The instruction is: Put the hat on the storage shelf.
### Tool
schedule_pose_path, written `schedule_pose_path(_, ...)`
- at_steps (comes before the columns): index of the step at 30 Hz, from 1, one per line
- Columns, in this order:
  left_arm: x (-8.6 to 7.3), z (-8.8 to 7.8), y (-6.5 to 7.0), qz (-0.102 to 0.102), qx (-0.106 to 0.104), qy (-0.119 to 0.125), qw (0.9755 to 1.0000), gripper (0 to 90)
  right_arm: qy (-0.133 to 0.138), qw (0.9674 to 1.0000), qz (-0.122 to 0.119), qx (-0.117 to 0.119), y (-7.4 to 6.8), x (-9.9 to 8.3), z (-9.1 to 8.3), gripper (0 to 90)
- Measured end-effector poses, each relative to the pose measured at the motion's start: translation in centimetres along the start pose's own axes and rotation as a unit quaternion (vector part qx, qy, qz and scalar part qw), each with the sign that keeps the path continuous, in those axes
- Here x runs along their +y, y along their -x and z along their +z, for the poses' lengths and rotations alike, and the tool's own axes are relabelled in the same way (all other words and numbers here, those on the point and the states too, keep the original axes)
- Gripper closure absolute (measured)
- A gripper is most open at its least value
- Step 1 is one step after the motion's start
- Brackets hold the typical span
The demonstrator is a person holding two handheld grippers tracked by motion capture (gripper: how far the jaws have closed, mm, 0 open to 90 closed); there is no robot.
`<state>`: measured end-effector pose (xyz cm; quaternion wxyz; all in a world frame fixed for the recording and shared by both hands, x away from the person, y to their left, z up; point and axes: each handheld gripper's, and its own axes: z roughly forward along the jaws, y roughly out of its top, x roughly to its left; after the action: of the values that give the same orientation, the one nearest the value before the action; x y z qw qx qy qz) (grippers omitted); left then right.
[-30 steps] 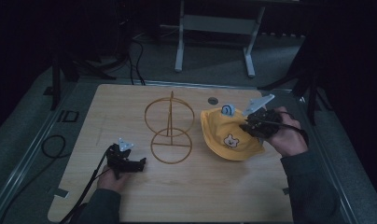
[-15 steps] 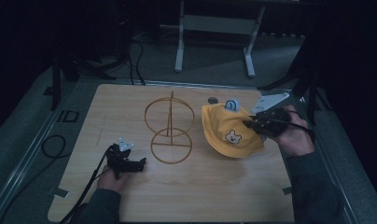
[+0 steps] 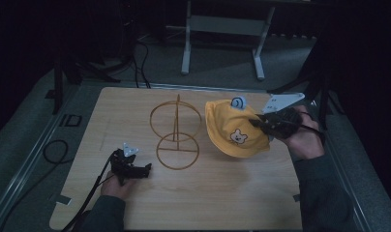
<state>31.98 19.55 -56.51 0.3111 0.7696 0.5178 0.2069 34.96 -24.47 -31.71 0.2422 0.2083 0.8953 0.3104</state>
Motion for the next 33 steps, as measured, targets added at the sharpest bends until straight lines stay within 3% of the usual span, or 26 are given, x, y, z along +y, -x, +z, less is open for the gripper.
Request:
schedule_pose_path(7, 0.0, 0.0, 0.0, 0.0, 0.0, 0.0, 1.0, 1.9, 0.003, 1.0, -0.007, 0.004, 0.0, 0.5, -0.2, 80.0)
schedule_pose_path(22, 0.0, 0.0, 0.0, 0.001, 0.0, 0.0, 1.0, 1.9, 0.057, 0.998, 0.005, 0.024, 0.6, 1.5, -1.5, 80.1)
schedule_pose_path(33, 0.0, 0.0, 0.0, 0.001, 0.0, -0.001, 1.0, 1.9, 0.074, 0.9966, -0.004, 0.036, 0.1, 3.2, -1.3, 80.2)
